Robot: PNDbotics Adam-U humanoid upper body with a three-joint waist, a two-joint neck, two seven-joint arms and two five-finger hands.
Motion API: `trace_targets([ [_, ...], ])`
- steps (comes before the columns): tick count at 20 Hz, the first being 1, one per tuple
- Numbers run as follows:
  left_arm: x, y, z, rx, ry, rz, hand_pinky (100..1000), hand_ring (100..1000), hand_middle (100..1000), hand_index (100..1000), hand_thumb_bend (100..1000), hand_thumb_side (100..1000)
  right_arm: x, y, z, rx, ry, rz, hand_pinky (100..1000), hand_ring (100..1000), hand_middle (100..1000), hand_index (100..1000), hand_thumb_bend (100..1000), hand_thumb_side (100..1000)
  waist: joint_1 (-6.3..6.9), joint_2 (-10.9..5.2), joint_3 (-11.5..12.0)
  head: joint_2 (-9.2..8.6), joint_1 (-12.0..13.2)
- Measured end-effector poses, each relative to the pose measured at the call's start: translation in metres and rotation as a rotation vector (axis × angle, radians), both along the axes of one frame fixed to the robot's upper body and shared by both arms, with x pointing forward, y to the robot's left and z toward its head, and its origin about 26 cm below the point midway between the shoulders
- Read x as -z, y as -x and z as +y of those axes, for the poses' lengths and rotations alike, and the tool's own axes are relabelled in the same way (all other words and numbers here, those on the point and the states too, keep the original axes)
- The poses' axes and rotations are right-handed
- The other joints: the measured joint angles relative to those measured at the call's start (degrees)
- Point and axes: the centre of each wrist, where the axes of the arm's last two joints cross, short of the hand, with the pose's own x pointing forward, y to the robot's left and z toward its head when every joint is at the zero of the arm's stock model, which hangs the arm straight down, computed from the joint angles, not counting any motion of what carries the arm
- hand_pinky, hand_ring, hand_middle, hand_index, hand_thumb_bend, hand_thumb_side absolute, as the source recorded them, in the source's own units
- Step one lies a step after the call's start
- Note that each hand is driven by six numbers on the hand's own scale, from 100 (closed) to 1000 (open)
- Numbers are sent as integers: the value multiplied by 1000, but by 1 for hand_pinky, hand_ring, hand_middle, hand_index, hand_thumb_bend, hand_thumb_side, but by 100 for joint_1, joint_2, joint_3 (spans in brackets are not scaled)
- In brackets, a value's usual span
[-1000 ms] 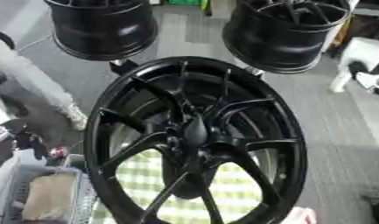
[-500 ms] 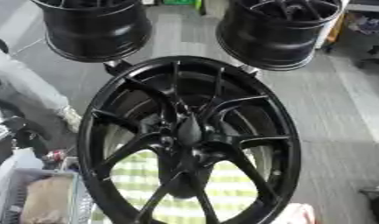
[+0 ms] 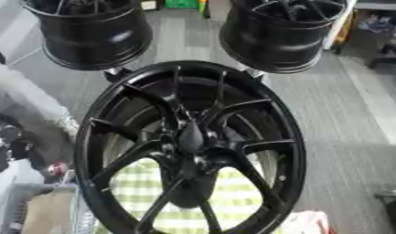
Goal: Pull the pin out of the wheel hub.
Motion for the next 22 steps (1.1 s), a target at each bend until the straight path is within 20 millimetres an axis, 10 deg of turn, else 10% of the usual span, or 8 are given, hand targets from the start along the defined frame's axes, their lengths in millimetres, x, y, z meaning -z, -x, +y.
trace_targets([
  [22, 1, 0, -2, 3, 9, 2, 580, 434, 579, 703, 100, 951, 2, -18, 35, -101, -48, -130, 578, 585, 746, 889, 100, 415, 44, 22, -5, 0, 6],
])
